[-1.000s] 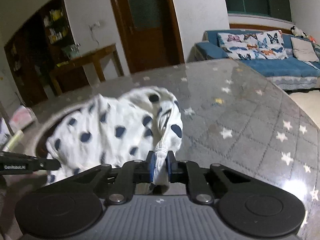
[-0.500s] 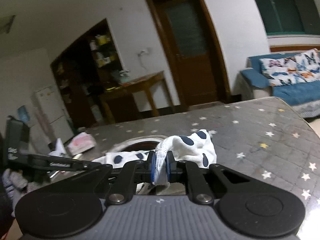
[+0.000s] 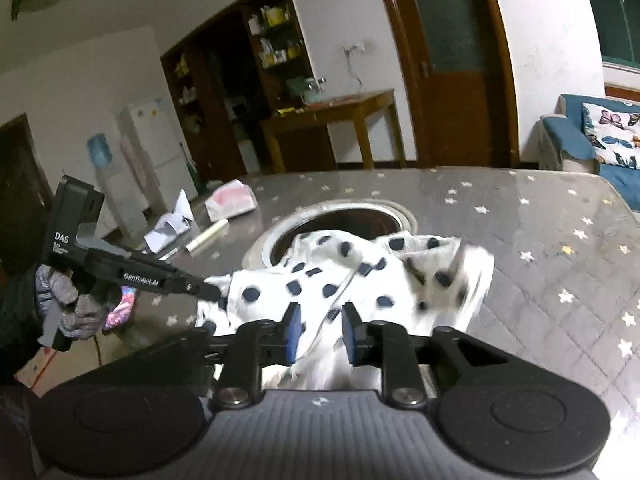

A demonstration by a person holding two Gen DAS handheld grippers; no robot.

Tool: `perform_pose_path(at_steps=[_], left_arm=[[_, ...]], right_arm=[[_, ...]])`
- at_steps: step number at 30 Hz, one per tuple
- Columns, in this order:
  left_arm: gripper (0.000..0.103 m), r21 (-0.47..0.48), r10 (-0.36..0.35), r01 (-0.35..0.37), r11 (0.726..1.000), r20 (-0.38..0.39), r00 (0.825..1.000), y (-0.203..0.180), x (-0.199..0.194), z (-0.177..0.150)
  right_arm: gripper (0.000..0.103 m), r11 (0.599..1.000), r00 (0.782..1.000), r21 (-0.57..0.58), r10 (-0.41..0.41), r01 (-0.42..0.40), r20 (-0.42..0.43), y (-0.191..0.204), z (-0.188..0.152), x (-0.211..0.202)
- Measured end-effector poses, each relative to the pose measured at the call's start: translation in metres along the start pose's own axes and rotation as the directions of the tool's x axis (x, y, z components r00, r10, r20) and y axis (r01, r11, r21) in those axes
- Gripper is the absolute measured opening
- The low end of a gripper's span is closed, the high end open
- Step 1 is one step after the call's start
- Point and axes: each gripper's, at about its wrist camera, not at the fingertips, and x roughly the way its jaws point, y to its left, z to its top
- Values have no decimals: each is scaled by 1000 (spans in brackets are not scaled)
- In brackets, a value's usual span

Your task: Fold clothes

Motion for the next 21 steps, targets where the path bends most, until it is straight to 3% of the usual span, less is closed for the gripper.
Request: perform_pose_path(at_steps=[9, 11, 17, 21], left_arm=[[14, 26, 30, -31, 999, 23, 999, 3, 7, 14], [26, 21, 34, -34, 999, 30, 999, 5, 12, 21], [46, 16, 67, -68, 998, 72, 995, 15, 15, 38], [50, 3, 115, -116, 993, 80, 990, 26, 26, 50]], right_arm=[[29, 993, 993, -15, -115, 115, 1, -35, 29, 40], [29, 992, 991, -6, -130, 130, -19, -46, 35, 61], [37, 992, 991, -53, -116, 113, -68, -58, 56, 124], [40, 992, 988, -86, -102, 92, -114, -59, 65, 169]])
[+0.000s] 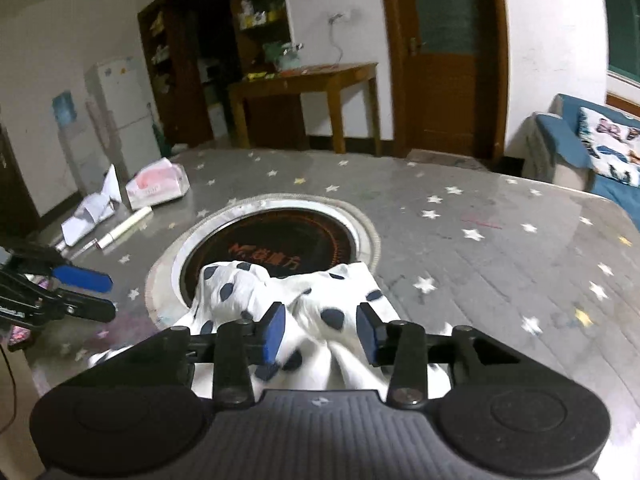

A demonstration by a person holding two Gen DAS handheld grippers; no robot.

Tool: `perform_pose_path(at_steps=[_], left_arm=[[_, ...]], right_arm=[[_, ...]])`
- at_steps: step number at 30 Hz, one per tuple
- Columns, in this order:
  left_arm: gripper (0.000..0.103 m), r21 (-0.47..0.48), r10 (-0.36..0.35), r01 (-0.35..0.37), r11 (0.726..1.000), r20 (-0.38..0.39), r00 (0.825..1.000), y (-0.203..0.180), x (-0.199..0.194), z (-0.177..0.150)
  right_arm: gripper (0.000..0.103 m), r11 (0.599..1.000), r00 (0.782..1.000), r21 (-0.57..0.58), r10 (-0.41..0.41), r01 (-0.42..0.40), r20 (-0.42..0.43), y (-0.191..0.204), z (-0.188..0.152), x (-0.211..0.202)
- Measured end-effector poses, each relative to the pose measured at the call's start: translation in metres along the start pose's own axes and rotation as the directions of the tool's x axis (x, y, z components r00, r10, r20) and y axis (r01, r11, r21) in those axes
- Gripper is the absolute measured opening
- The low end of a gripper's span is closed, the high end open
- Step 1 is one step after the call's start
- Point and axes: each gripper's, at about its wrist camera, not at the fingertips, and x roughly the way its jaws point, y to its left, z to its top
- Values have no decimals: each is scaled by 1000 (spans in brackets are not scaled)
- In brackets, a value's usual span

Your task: Fold clothes

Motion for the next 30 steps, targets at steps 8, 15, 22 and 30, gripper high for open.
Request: perform_pose_path(at_steps=[8, 15, 22, 30], left_arm=[[59, -17, 39, -39, 999, -4, 999, 3, 43, 23], [74, 9, 59, -59, 998, 6, 998, -7, 77, 41], [77, 38, 65, -64, 997, -15, 998, -13, 96, 45], [80, 48, 74, -72, 996, -39, 996, -12, 105, 40]], right_arm=[[41, 1000, 995, -24, 7, -9, -104, 3, 6, 65], [7, 998, 993, -46, -50, 46, -103, -5, 0, 63], [5, 961, 962, -51, -271, 271, 22, -39, 12, 19], [11, 851, 851, -32, -524, 525, 21, -74, 11, 5]])
